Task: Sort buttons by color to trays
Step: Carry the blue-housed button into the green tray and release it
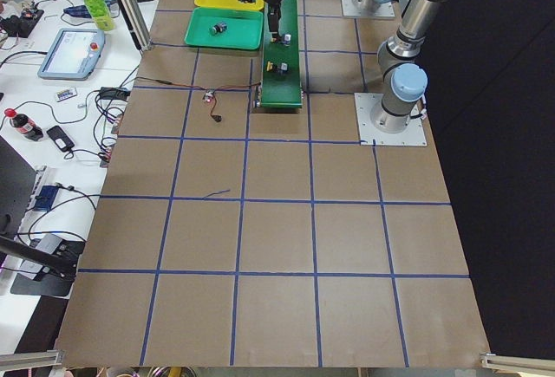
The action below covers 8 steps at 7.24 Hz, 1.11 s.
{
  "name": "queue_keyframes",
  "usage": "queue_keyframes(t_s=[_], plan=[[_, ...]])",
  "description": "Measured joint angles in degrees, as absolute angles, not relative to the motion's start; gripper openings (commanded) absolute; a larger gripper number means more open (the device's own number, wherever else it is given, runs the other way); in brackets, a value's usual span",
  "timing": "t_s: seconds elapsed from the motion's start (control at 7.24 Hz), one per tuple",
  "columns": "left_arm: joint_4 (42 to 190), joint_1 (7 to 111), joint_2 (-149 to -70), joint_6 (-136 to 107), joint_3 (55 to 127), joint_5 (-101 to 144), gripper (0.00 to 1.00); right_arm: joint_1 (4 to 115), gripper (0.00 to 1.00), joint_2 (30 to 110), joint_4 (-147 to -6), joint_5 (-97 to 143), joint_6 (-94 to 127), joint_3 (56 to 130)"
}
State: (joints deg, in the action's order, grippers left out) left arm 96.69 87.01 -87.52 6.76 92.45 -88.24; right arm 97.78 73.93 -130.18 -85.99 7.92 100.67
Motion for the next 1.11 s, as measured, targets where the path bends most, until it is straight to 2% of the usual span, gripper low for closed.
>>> queue_keyframes(t_s=[0.14, 0.28, 0.41, 1.11], plan=[[96.68, 87.01, -87.56, 6.75, 92.45, -88.24, 1.00, 97.80, 0.55, 70.54, -126.82, -85.84, 7.91, 94.05], [96.68, 87.01, -87.59, 6.80, 92.46, -88.24, 1.00, 97.80, 0.86, 68.87, -124.26, -85.78, 7.93, 90.32], [96.70, 87.01, -87.67, 6.90, 92.52, -88.24, 1.00, 97.78, 0.93, 68.26, -123.12, -85.81, 7.97, 88.90], [96.42, 87.01, -88.13, 6.79, 92.52, -88.24, 1.00, 97.29, 0.95, 68.34, -119.89, -86.00, 7.55, 88.35]])
